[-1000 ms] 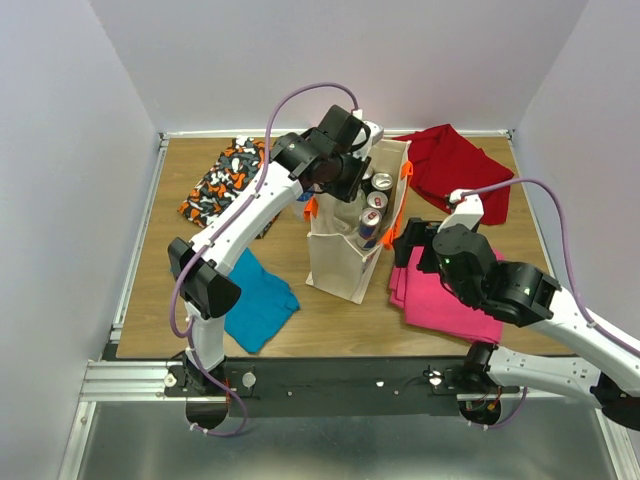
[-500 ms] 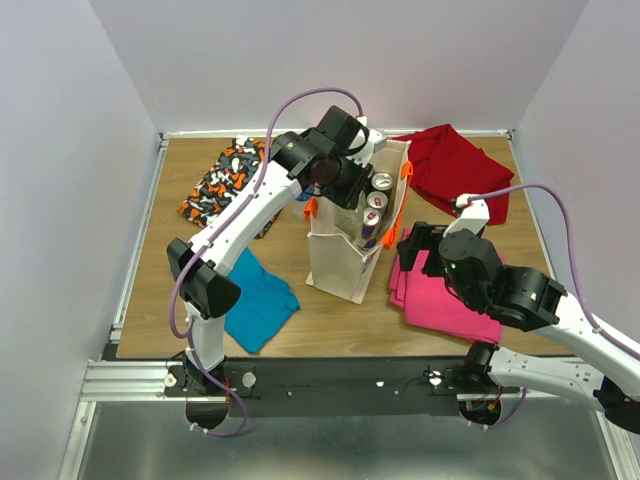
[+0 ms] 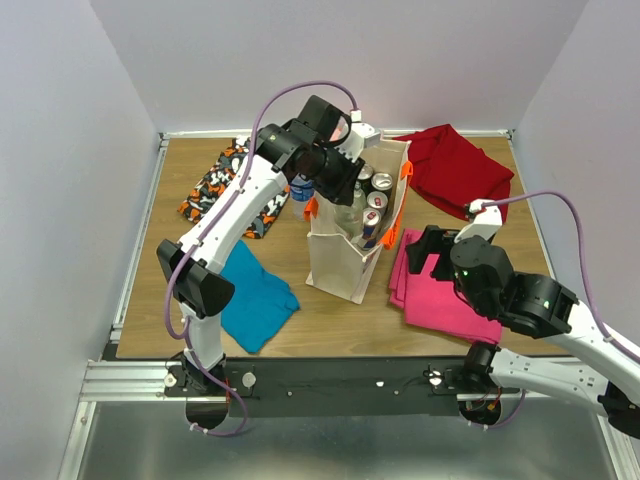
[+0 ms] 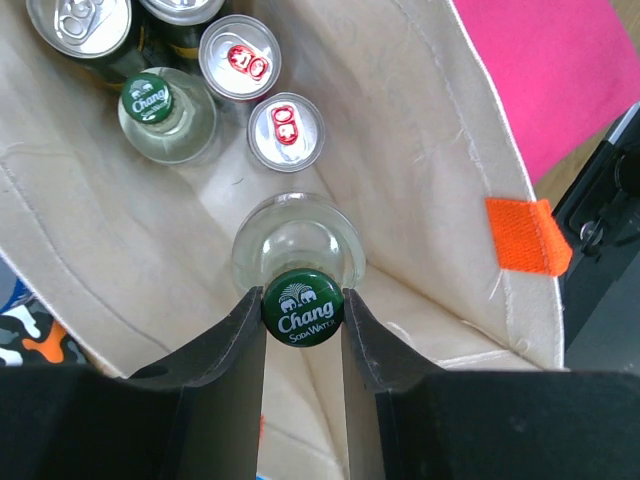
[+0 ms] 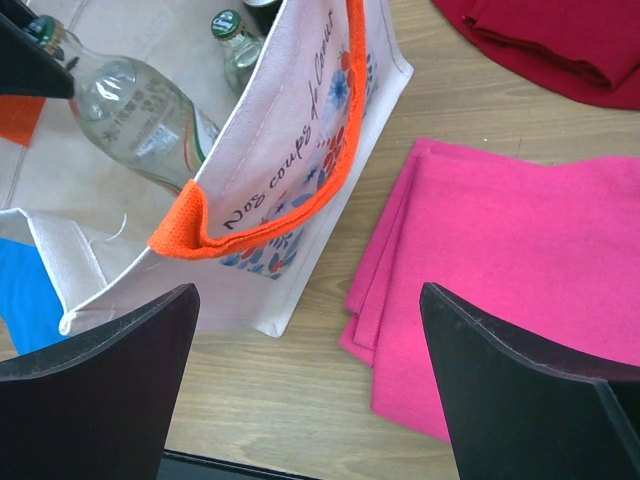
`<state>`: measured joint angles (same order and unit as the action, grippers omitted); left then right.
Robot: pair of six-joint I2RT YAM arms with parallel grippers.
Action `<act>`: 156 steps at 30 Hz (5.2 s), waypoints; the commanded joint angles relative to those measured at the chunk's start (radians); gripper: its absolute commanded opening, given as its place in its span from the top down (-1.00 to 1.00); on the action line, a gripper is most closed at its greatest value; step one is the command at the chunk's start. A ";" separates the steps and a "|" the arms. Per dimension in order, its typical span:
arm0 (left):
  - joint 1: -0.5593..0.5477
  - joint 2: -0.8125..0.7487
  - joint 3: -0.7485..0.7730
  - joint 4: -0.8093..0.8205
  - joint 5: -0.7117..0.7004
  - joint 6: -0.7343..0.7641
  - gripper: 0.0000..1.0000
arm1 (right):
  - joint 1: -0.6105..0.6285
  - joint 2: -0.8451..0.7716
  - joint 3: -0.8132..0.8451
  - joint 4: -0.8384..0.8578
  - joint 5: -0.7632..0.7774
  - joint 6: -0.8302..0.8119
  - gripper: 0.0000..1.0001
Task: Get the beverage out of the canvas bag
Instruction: Take out the drink from the canvas bag, then place the drink at the center of the board.
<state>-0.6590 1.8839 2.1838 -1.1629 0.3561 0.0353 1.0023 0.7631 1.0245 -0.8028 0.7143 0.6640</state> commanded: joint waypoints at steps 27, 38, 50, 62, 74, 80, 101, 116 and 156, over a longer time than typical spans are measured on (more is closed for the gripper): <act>0.032 -0.160 0.030 0.118 -0.026 -0.109 1.00 | 0.004 -0.058 -0.012 -0.076 0.011 0.054 -1.00; 0.033 -0.181 0.106 0.123 -0.072 -0.173 1.00 | 0.005 -0.048 0.005 -0.128 -0.001 0.065 -1.00; 0.032 -0.247 0.139 0.155 -0.071 -0.202 1.00 | 0.004 -0.012 0.011 -0.122 -0.019 0.068 -1.00; 0.030 -0.285 0.185 0.177 -0.105 -0.203 1.00 | 0.004 -0.008 -0.001 -0.115 -0.029 0.079 -1.00; 0.032 -0.289 0.215 0.160 -0.222 -0.183 1.00 | 0.004 -0.015 0.000 -0.121 -0.022 0.078 -1.00; 0.032 -0.295 0.234 0.143 -0.281 -0.163 1.00 | 0.004 -0.011 -0.003 -0.110 -0.027 0.072 -1.00; 0.078 -0.361 0.106 0.147 -0.511 -0.150 1.00 | 0.005 0.019 -0.001 -0.085 -0.038 0.052 -1.00; 0.162 -0.456 -0.231 0.318 -0.552 -0.193 1.00 | 0.004 0.008 0.002 -0.102 -0.041 0.066 -1.00; 0.251 -0.430 -0.834 0.899 -0.531 -0.256 1.00 | 0.005 0.067 0.054 -0.131 -0.026 0.112 -1.00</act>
<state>-0.4179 1.4647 1.3556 -0.4484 -0.1753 -0.2096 1.0023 0.8227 1.0466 -0.9180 0.6815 0.7532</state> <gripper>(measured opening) 0.381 0.998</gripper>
